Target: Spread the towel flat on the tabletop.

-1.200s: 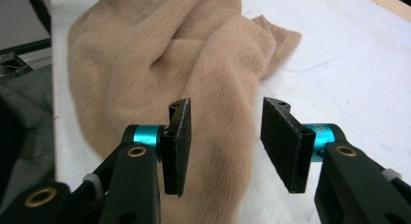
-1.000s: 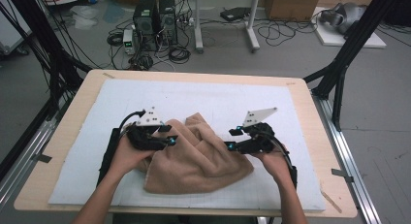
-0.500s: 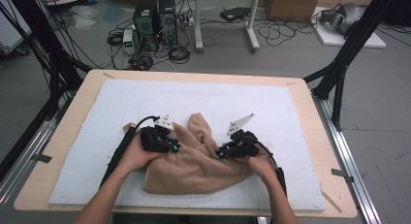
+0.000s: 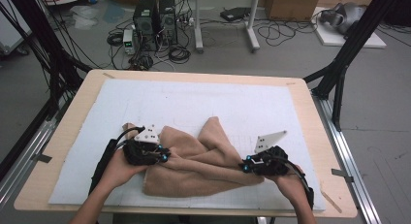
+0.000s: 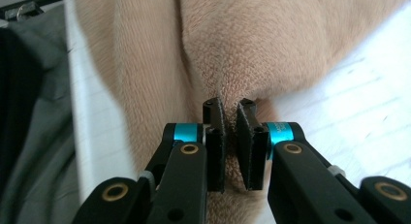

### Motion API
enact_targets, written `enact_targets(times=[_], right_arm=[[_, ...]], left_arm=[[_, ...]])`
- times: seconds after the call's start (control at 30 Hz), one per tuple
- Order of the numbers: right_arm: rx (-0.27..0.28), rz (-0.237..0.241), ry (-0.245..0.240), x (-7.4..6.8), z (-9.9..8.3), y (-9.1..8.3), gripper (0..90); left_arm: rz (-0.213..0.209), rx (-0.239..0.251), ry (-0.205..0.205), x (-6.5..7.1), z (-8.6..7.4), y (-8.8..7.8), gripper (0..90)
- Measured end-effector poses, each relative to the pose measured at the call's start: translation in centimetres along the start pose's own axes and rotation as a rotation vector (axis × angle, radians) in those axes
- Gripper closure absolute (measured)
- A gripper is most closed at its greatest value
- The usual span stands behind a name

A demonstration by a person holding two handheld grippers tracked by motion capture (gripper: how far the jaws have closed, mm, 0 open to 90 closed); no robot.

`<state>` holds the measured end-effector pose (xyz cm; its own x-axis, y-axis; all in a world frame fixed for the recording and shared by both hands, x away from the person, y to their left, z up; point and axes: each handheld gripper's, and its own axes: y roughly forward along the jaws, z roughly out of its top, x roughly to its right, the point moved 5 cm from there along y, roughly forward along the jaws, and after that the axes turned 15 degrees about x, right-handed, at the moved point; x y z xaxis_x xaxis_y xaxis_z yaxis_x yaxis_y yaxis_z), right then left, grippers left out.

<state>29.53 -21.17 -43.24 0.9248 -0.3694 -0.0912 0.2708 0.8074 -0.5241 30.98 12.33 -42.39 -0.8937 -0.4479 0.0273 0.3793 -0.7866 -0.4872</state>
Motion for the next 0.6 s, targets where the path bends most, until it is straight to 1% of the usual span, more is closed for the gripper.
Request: enact_targets(times=[0.03, 0.07, 0.1, 0.13, 0.17, 0.2, 0.23, 0.27, 0.3, 0.33, 0.37, 0.4, 0.47, 0.5, 0.53, 0.57, 0.6], right_arm=[[-0.014, 0.006, -0.01, -1.0, -0.5, -0.4, 83.3], [-0.02, 0.01, -0.009, -1.5, -0.7, -0.5, 83.3], [-0.02, 0.01, -0.009, -1.5, -0.7, -0.5, 83.3], [-0.022, 0.019, -0.015, -2.0, -0.9, -0.5, 83.2], [-0.028, 0.032, -0.034, -2.6, -0.9, -0.5, 82.1], [-0.021, 0.041, -0.043, -2.8, -0.8, -0.5, 79.9], [-0.021, 0.041, -0.043, -2.8, -0.8, -0.5, 79.9], [0.003, 0.029, -0.053, -2.8, 0.1, -0.8, 72.0], [0.003, 0.029, -0.053, -2.8, 0.1, -0.8, 72.0], [0.019, 0.029, -0.047, -2.7, 0.7, -1.0, 69.8], [0.056, 0.01, -0.063, -2.2, 2.0, -1.4, 64.5], [0.056, 0.01, -0.063, -2.2, 2.0, -1.4, 64.5], [0.087, 0.003, -0.069, -1.5, 3.4, -1.7, 60.6], [0.105, -0.004, -0.076, -0.9, 4.1, -1.7, 59.8], [0.137, -0.008, -0.061, 0.2, 5.4, -1.7, 57.1], [0.149, -0.024, -0.058, 0.8, 5.9, -1.5, 56.7], [0.147, -0.037, -0.056, 1.5, 6.3, -1.1, 56.6]], left_arm=[[-0.009, 0.003, -0.001, 0.5, -0.2, -0.3, 80.5], [-0.015, 0.002, -0.002, 1.0, -0.4, -0.6, 80.5], [-0.029, 0.002, -0.006, 1.5, -0.7, -0.8, 80.5], [-0.039, 0.002, -0.007, 2.0, -0.9, -1.1, 80.5], [-0.048, 0.007, -0.011, 2.2, -1.1, -1.4, 79.8], [-0.054, 0.01, -0.019, 2.3, -1.1, -1.6, 78.9], [-0.06, 0.02, -0.027, 2.3, -1.0, -1.9, 78.9], [-0.064, 0.032, -0.033, 2.1, -0.7, -2.1, 73.4], [-0.058, 0.045, -0.047, 1.9, -0.4, -2.2, 73.4], [-0.054, 0.053, -0.051, 1.7, 0.0, -2.3, 69.7], [-0.051, 0.063, -0.049, 1.4, 0.5, -2.4, 65.6], [-0.047, 0.078, -0.049, 1.2, 1.0, -2.4, 65.6], [-0.032, 0.103, -0.052, 0.4, 2.0, -2.2, 63.6], [-0.017, 0.108, -0.056, -0.1, 2.4, -2.0, 62.1], [-0.007, 0.116, -0.058, -0.6, 2.8, -1.8, 60.5], [0.006, 0.123, -0.055, -1.2, 3.1, -1.6, 60.2], [0.024, 0.129, -0.057, -1.7, 3.3, -1.2, 58.9]])
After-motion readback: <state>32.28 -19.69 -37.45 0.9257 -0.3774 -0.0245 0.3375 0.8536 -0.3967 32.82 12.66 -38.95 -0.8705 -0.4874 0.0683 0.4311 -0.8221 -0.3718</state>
